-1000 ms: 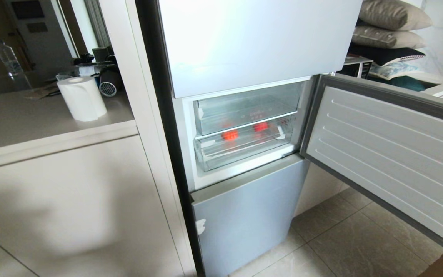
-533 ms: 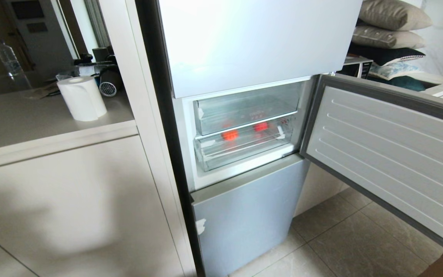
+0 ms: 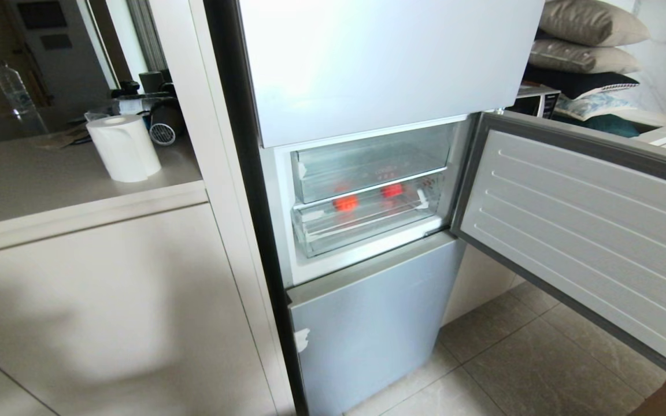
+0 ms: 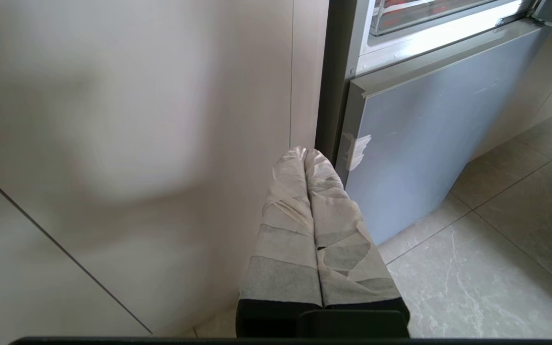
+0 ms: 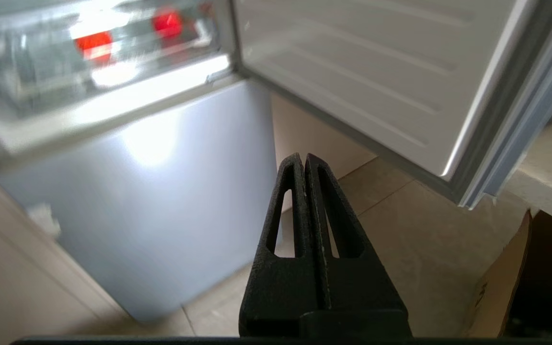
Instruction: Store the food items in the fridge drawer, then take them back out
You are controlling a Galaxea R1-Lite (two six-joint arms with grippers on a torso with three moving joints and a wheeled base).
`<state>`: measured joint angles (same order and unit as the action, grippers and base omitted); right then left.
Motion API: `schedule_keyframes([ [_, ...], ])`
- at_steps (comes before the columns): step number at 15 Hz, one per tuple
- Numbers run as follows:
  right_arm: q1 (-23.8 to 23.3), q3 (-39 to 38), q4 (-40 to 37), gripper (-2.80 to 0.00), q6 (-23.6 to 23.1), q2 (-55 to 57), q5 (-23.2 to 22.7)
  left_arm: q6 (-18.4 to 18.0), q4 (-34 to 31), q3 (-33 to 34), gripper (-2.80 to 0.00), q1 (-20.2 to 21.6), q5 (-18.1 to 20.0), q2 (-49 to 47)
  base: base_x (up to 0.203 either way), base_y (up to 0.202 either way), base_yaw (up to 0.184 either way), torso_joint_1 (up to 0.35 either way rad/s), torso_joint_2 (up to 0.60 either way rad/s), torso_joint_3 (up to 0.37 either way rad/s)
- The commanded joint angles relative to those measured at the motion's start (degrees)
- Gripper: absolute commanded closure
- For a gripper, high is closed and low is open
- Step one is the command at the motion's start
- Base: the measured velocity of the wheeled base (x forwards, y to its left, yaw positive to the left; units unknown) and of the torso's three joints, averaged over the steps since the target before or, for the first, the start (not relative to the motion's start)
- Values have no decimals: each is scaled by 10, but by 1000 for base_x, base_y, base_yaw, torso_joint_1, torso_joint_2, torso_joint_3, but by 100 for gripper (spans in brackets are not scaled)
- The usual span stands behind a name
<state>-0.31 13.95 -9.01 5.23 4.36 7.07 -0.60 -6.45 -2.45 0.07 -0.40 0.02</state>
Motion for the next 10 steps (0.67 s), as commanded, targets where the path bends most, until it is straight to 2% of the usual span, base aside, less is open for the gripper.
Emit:
schedule_keyframes([
  [1,-31,73,6,0,69,124,20,0,-1,0,0,0,0,-1,0,0,0,0,0,0],
  [2,-69,91,23,0,104,185,15,0,-1,0,0,0,0,-1,0,0,0,0,0,0],
  [3,-124,101,48,0,127,232,-8,0,-1,0,0,0,0,-1,0,0,0,0,0,0],
  [4,-205,105,79,0,143,269,-49,0,-1,0,0,0,0,-1,0,0,0,0,0,0],
  [6,-367,110,139,0,162,336,-169,0,-1,0,0,0,0,-1,0,0,0,0,0,0],
  [8,-508,120,190,0,173,390,-299,0,-1,0,0,0,0,-1,0,0,0,0,0,0],
  [10,-601,148,220,0,180,453,-360,0,-1,0,0,0,0,-1,0,0,0,0,0,0],
])
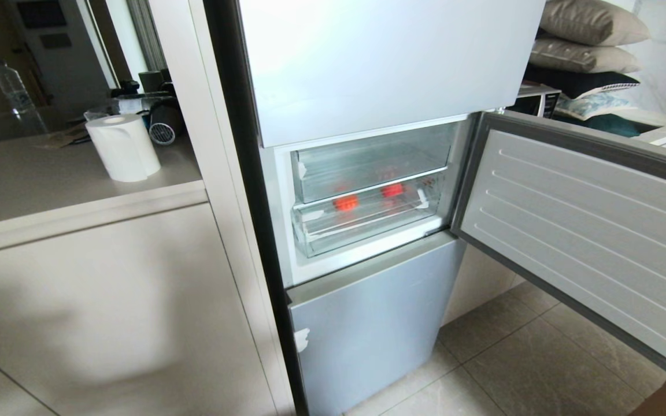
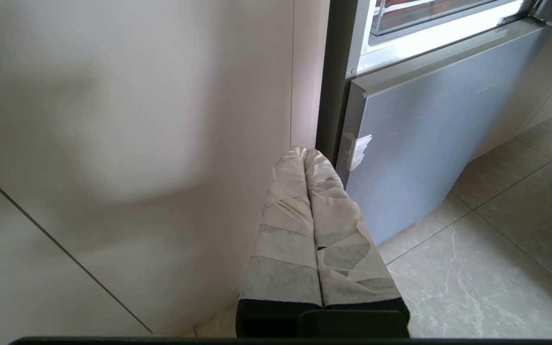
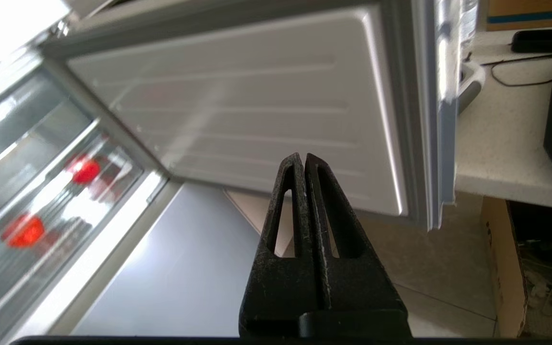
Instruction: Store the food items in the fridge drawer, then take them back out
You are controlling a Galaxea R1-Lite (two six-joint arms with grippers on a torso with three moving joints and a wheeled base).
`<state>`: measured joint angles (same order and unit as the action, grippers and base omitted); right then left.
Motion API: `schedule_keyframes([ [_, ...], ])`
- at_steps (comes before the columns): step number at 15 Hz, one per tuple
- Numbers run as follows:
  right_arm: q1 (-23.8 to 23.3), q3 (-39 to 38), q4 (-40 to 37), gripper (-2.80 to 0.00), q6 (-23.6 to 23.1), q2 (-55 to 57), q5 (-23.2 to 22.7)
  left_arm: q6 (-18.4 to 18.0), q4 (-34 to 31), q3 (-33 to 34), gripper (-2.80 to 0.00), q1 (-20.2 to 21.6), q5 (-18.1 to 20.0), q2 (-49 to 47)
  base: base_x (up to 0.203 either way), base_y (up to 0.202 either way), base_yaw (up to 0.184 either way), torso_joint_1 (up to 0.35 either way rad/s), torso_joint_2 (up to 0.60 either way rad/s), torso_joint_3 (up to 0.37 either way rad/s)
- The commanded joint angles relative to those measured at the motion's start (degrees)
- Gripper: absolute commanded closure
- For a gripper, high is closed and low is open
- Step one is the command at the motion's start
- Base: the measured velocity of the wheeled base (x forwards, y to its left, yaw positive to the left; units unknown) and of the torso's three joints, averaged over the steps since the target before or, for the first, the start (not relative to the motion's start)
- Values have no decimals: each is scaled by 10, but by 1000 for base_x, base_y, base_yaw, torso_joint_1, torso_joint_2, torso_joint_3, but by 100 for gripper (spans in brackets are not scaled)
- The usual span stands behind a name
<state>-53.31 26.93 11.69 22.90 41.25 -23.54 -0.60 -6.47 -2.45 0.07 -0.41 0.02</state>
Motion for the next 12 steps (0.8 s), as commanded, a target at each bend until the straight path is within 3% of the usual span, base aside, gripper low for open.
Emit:
schedule_keyframes([
  [1,-91,30,30,0,6,112,-66,0,0,0,0,0,0,-1,0,0,0,0,0,0],
  [6,-165,41,143,0,15,217,-37,0,0,0,0,0,0,-1,0,0,0,0,0,0],
  [12,-187,54,259,0,14,384,-11,0,0,0,0,0,0,-1,0,0,0,0,0,0],
])
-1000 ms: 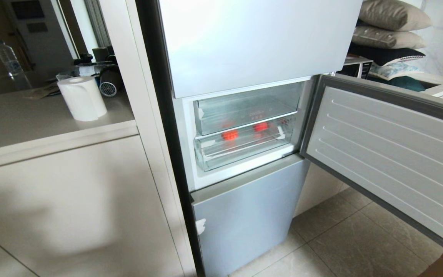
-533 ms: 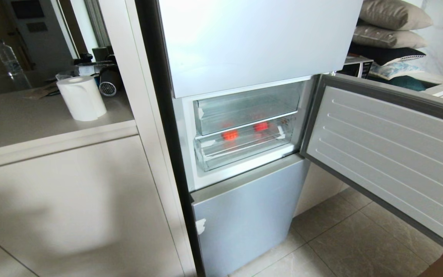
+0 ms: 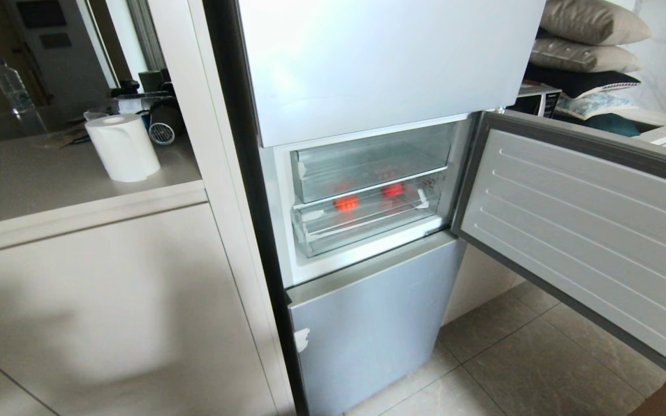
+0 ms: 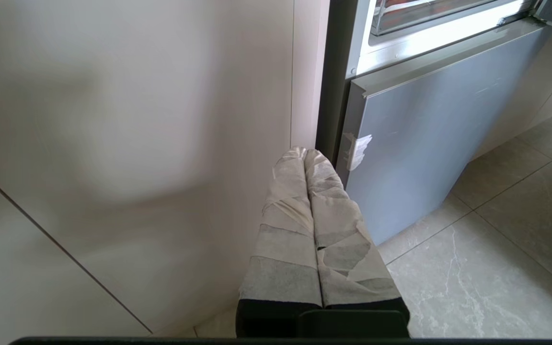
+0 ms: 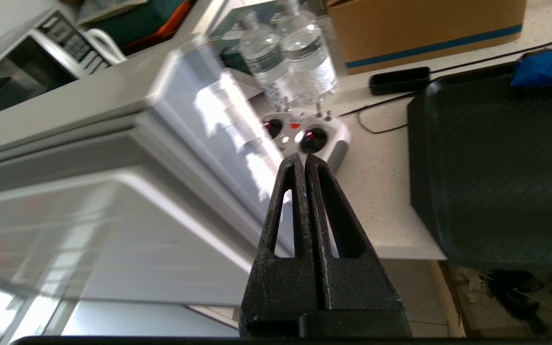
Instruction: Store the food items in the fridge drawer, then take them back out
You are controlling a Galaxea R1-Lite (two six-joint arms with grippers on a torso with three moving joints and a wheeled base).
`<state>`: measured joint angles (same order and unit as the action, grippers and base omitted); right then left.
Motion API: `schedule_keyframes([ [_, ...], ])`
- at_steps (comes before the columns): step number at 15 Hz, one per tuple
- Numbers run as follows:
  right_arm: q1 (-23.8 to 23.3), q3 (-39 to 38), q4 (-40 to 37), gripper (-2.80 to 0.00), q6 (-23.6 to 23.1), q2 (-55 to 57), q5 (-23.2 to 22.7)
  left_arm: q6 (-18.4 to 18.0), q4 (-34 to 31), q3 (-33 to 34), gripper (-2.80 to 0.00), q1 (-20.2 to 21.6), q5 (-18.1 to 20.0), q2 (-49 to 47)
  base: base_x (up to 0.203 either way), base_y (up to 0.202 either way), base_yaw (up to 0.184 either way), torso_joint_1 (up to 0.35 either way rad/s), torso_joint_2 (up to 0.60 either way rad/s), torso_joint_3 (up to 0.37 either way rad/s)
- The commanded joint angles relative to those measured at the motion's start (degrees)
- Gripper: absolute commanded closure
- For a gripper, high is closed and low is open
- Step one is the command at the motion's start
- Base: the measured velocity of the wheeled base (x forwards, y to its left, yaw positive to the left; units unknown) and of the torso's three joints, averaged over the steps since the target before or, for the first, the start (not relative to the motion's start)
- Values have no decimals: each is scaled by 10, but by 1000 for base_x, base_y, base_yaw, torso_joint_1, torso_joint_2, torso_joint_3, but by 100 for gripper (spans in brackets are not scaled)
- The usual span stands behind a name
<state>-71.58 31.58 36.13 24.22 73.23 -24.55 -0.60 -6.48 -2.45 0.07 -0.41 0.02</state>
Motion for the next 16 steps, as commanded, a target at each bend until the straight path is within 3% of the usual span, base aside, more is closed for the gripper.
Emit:
schedule_keyframes([
  [1,-6,22,20,0,1,87,0,0,0,0,0,0,0,-1,0,0,0,0,0,0],
  [5,3,98,21,0,1,178,0,0,0,0,0,0,0,-1,0,0,0,0,0,0],
  [10,62,182,22,0,14,260,-4,0,0,0,0,0,0,-1,0,0,0,0,0,0],
  [13,82,225,23,0,38,287,-39,0,0,0,0,0,0,-1,0,0,0,0,0,0],
  [16,82,256,21,0,77,299,-111,0,0,0,0,0,0,-1,0,0,0,0,0,0],
])
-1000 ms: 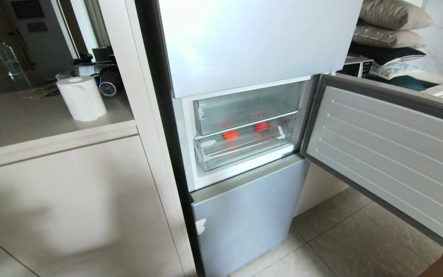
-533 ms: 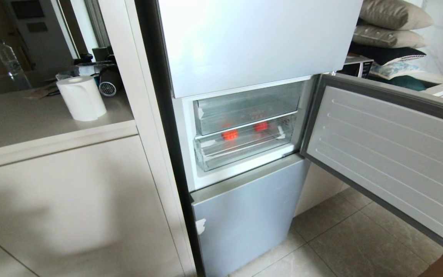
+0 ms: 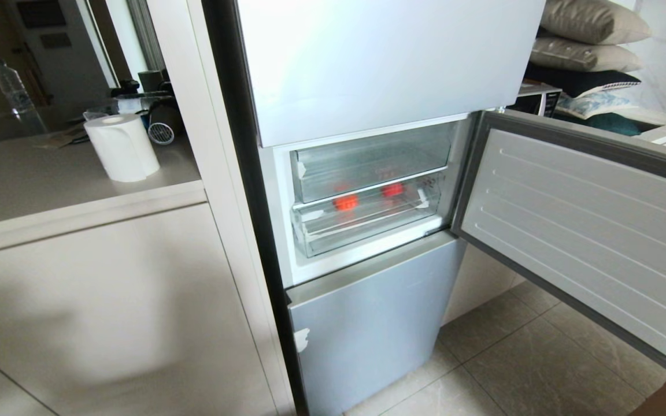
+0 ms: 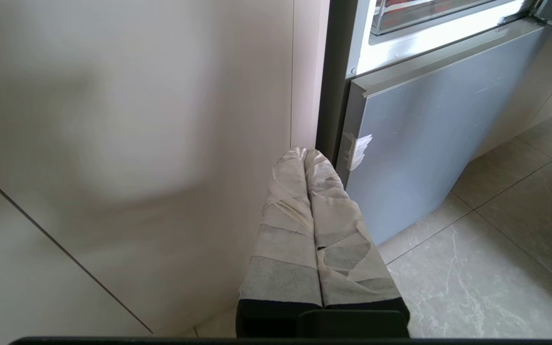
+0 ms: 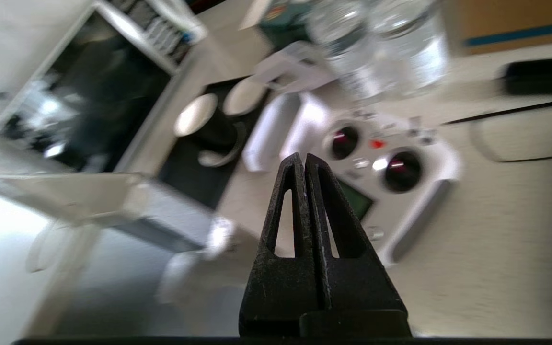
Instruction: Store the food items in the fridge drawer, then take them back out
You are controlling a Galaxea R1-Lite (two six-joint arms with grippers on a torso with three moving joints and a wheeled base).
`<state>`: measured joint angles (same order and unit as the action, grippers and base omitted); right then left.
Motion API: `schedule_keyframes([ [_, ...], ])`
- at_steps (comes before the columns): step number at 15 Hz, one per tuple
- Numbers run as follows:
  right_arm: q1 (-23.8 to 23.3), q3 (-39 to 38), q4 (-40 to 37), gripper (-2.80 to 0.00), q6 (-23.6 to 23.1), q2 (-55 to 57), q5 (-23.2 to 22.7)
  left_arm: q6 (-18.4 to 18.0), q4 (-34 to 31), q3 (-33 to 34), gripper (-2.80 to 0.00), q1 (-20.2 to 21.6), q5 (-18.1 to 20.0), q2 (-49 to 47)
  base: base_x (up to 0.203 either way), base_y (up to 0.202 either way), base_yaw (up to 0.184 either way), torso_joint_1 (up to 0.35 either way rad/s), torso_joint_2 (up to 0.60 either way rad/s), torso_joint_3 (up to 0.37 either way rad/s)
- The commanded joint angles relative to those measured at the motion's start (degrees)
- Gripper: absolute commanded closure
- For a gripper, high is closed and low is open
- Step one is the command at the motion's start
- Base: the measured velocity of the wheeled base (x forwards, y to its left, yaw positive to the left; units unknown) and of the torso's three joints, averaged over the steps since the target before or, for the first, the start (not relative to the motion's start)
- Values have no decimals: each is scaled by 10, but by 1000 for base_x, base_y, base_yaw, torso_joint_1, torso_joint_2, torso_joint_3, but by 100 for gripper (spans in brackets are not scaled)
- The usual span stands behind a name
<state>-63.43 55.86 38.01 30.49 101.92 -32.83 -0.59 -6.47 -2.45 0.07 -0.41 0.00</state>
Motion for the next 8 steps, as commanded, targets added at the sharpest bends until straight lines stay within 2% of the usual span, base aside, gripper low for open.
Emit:
schedule_keyframes([
  [1,-2,14,0,0,28,12,-57,1,0,0,0,0,0,-1,0,0,0,0,0,0],
  [2,-5,8,-2,0,35,9,-78,0,0,0,0,0,0,-1,0,0,0,0,0,0],
  [7,-9,-38,-4,0,34,-42,-86,0,0,0,0,0,0,-1,0,0,0,0,0,0],
  [8,-23,-32,-3,0,35,-45,-102,0,0,0,0,0,0,-1,0,0,0,0,0,0],
])
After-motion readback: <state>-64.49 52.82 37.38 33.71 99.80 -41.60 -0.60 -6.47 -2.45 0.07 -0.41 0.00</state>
